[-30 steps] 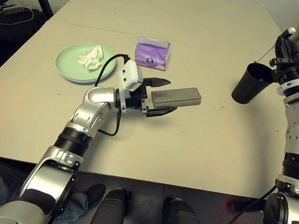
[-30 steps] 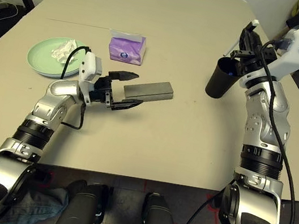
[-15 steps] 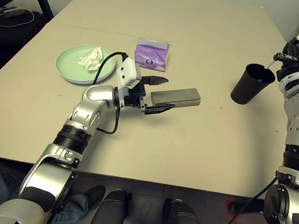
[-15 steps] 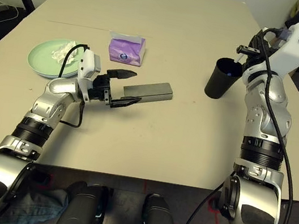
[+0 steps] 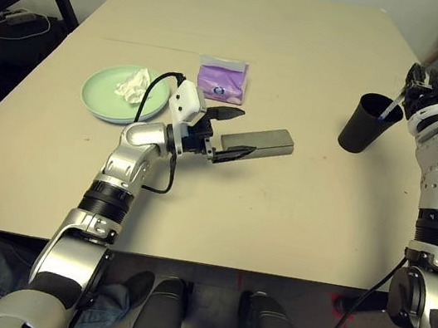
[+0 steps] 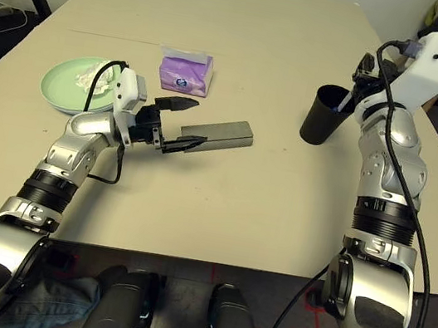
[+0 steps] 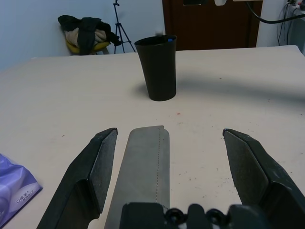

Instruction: Organize and tidy the items on the table.

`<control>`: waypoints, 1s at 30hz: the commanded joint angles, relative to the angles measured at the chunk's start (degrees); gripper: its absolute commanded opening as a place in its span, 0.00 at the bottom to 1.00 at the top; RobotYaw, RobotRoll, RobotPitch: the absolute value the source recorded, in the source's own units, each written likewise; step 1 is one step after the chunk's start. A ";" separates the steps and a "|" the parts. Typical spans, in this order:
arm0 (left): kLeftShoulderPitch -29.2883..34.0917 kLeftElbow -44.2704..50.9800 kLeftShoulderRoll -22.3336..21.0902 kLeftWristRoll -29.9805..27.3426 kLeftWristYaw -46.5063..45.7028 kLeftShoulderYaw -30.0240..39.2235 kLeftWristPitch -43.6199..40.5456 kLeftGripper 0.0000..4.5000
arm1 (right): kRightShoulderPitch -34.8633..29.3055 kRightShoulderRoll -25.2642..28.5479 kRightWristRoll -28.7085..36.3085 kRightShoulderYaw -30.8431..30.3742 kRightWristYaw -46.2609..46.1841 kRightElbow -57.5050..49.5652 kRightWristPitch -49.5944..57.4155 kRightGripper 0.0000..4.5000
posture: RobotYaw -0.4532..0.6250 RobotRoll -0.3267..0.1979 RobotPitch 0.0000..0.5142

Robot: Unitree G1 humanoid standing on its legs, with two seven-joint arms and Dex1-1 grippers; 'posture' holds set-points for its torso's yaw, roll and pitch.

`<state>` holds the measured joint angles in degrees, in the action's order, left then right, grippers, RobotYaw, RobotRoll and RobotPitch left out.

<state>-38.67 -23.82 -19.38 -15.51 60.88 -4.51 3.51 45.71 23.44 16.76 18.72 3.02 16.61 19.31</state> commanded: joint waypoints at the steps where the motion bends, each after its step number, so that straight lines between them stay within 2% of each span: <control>1: -0.58 -0.66 -0.07 0.53 -1.10 0.51 -0.05 1.00 | 0.00 0.16 -0.03 0.12 0.69 0.50 0.20 0.99 | 0.50 0.62 0.15; 3: -0.69 -0.69 0.23 0.46 -2.54 0.96 -0.38 1.00 | -0.31 -0.06 0.35 0.05 1.83 0.28 -0.65 0.99 | 0.50 0.62 0.15; 5: -0.75 -0.54 0.87 0.51 -5.64 1.78 -1.34 1.00 | -1.52 -0.41 1.12 -1.08 6.73 -0.81 -4.41 0.99 | 0.50 0.62 0.15; 8: 0.37 0.42 1.81 0.74 -9.70 2.69 -2.38 1.00 | -5.05 -1.18 1.64 -3.15 13.39 -3.21 -9.14 0.99 | 0.49 0.62 0.15; 12: 2.05 2.11 3.56 0.79 -17.19 4.82 -3.46 1.00 | -10.15 -2.32 3.31 -3.73 17.96 -7.28 -11.43 0.99 | 0.48 0.62 0.16; 20: 5.74 4.28 5.94 2.56 -31.46 8.78 -2.63 1.00 | -20.07 -3.94 2.26 -4.28 19.30 -8.40 -15.55 0.99 | 0.50 0.62 0.17; 25: 8.11 3.95 6.80 3.74 -39.02 11.53 0.47 1.00 | -23.36 -6.47 0.08 -5.10 17.81 -6.01 -19.56 0.99 | 0.50 0.62 0.18; 30: 10.28 3.56 6.95 4.08 -42.13 13.12 4.22 1.00 | -23.70 -8.10 -2.13 -5.21 16.15 -2.20 -23.88 0.99 | 0.51 0.62 0.18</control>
<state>-29.50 -20.59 -12.59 -12.31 19.75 8.14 6.05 22.23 15.60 15.51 13.67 20.08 12.54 -2.69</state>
